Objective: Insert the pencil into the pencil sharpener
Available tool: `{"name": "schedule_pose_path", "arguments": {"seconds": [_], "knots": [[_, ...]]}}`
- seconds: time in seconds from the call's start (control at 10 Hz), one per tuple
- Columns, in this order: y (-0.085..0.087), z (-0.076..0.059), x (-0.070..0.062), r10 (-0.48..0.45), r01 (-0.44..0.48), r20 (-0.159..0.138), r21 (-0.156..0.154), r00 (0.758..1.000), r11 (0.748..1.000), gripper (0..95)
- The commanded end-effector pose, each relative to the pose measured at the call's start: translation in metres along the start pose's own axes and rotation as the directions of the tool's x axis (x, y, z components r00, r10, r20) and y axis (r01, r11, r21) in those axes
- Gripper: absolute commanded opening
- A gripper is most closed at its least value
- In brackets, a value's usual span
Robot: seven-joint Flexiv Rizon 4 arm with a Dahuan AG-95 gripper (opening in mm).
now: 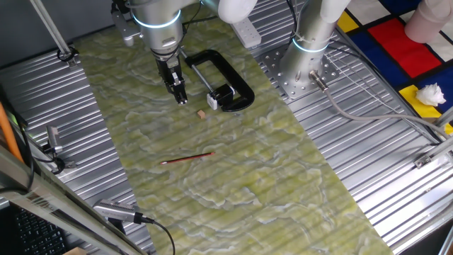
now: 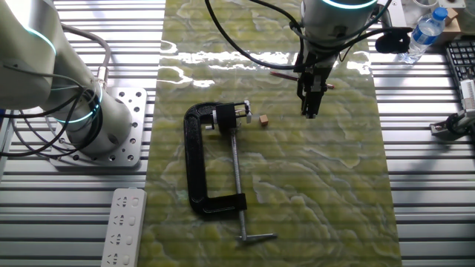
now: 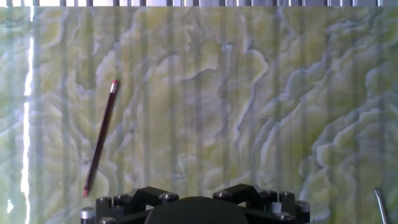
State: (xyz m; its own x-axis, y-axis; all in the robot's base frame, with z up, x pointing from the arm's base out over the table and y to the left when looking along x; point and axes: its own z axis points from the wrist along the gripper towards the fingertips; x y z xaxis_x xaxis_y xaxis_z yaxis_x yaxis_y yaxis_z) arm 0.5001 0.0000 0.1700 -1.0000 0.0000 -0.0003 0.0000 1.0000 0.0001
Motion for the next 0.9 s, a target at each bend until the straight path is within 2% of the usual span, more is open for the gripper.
{"name": "schedule_pose_path", "arguments": {"seconds": [0.1, 0.9], "knots": [[0.0, 0.0, 0.0001, -0.107, 0.107, 0.003, -0.033, 0.994, 0.994, 0.0], [0.0003, 0.0001, 0.0, -0.1, 0.099, -0.003, -0.028, 0.995, 0.995, 0.0]]}}
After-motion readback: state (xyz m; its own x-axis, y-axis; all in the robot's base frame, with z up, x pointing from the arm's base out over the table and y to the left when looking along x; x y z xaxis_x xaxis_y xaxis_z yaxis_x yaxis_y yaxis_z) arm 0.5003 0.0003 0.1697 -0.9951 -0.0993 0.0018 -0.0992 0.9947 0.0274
